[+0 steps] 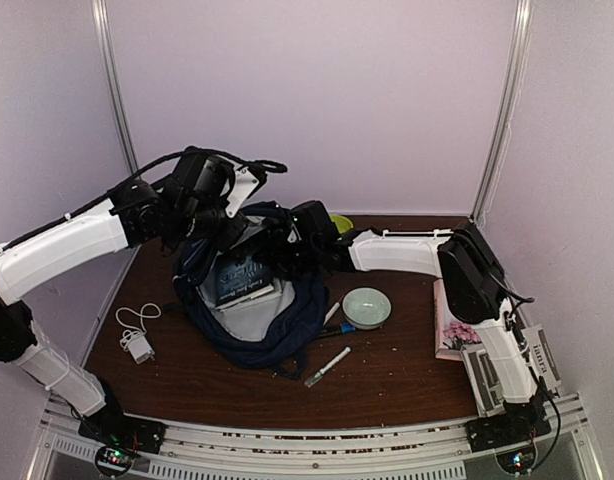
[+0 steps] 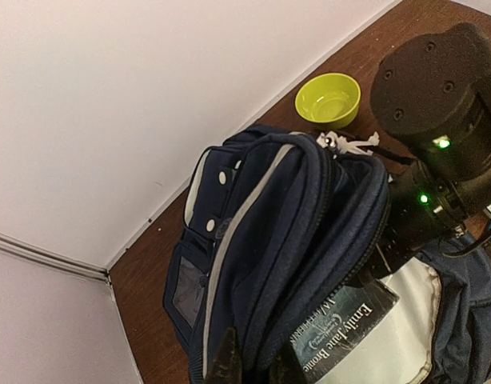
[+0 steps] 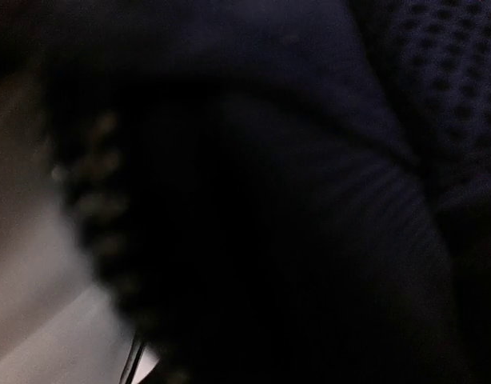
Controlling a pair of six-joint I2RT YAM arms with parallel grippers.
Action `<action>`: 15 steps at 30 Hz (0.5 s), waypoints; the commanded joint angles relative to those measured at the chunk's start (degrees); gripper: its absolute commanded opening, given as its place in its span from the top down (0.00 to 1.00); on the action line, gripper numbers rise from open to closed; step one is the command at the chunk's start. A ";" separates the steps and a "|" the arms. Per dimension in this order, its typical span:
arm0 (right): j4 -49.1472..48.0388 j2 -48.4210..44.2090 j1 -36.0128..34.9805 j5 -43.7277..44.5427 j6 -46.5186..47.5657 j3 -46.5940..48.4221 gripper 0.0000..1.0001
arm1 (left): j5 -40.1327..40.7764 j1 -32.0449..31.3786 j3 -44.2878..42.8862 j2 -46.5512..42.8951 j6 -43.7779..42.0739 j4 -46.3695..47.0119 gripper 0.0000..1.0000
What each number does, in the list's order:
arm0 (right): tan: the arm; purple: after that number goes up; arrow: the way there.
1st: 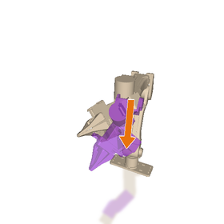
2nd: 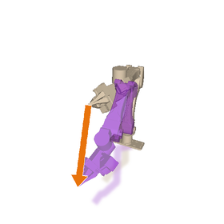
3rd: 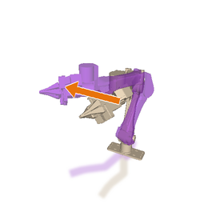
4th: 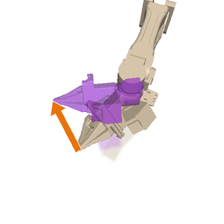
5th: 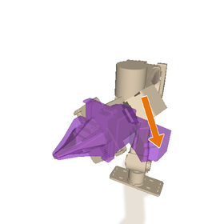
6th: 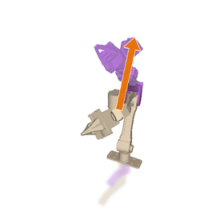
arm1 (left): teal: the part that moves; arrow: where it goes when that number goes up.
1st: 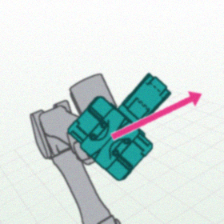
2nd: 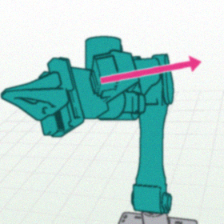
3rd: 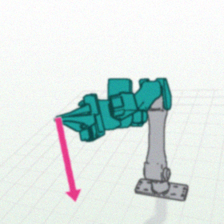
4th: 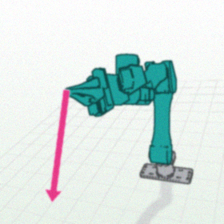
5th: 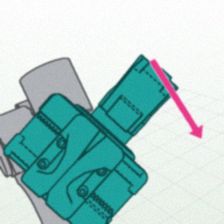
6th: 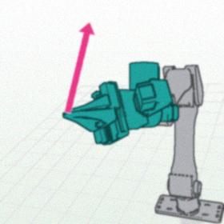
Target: Pack the student bag
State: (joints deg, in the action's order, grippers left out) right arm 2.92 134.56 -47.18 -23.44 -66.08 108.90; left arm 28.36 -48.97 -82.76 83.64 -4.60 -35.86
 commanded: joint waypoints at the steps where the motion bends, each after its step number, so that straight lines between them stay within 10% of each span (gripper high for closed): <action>1: 4.00 -2.16 1.56 6.28 6.40 4.56 0.48 | 1.81 -1.13 -0.01 -6.42 0.26 11.38 1.00; 15: 34.94 -28.56 2.29 21.23 43.34 -5.48 0.34 | 2.36 -0.70 3.90 -2.34 2.73 10.22 1.00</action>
State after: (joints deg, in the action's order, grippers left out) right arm 25.06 116.64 -45.50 -13.32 -38.70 106.98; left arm 29.61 -48.97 -78.89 81.84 -4.01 -33.91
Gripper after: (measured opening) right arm 0.637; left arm 0.076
